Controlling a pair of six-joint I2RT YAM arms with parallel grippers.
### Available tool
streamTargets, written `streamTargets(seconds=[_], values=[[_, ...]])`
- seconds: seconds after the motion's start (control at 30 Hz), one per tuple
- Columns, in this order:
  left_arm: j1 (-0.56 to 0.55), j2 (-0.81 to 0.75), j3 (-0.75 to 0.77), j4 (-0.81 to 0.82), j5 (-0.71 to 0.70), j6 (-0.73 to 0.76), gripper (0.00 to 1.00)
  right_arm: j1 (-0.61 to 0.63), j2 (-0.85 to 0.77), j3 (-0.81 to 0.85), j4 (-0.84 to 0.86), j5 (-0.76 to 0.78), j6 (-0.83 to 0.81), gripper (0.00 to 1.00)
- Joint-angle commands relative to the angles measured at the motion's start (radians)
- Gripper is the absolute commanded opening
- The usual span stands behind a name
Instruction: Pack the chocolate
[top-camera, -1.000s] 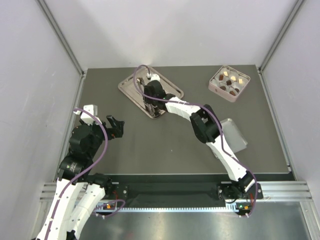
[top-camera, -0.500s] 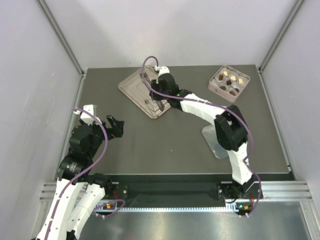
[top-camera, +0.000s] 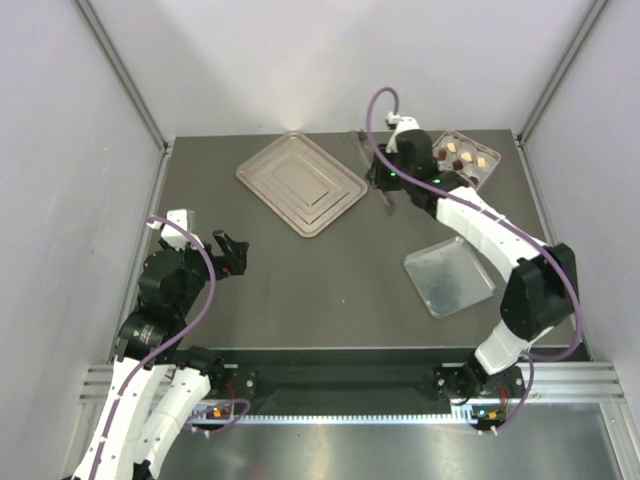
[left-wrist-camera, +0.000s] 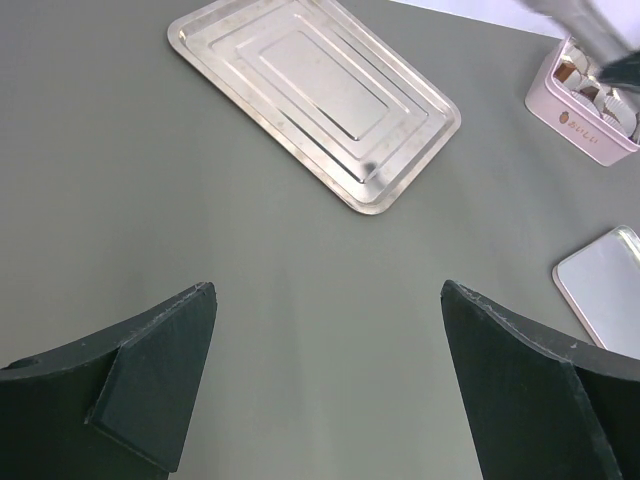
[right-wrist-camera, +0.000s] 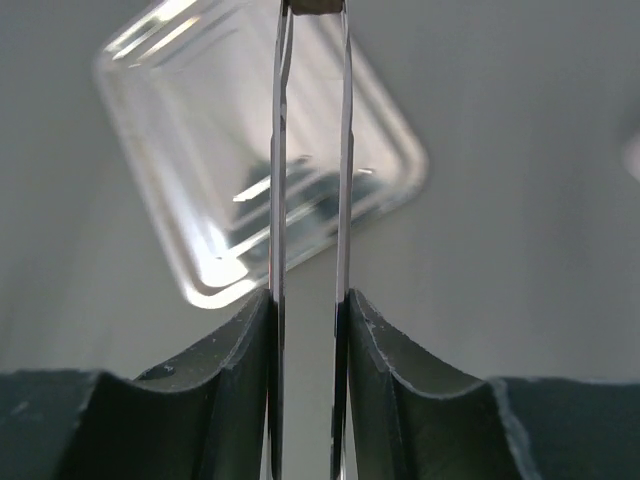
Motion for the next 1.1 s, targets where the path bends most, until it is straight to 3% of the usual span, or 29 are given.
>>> streamTargets(seconds=[0.0, 0.37, 0.7, 1.07], values=[[0.004, -0.005, -0.006, 0.062, -0.001, -0.007, 0.99, -0.119, -0.089, -0.041, -0.048, 0.003, -0.031, 0.32], [0.003, 0.003, -0.007, 0.063, 0.005, -0.007, 0.99, -0.424, -0.134, -0.09, -0.125, -0.121, -0.053, 0.33], [0.004, 0.013, -0.006, 0.065, 0.011, -0.005, 0.99, -0.498, -0.06, -0.067, -0.13, -0.23, -0.062, 0.34], [0.004, 0.015, -0.007, 0.066, 0.014, -0.005, 0.99, -0.541, 0.0, -0.05, -0.142, -0.24, -0.076, 0.35]])
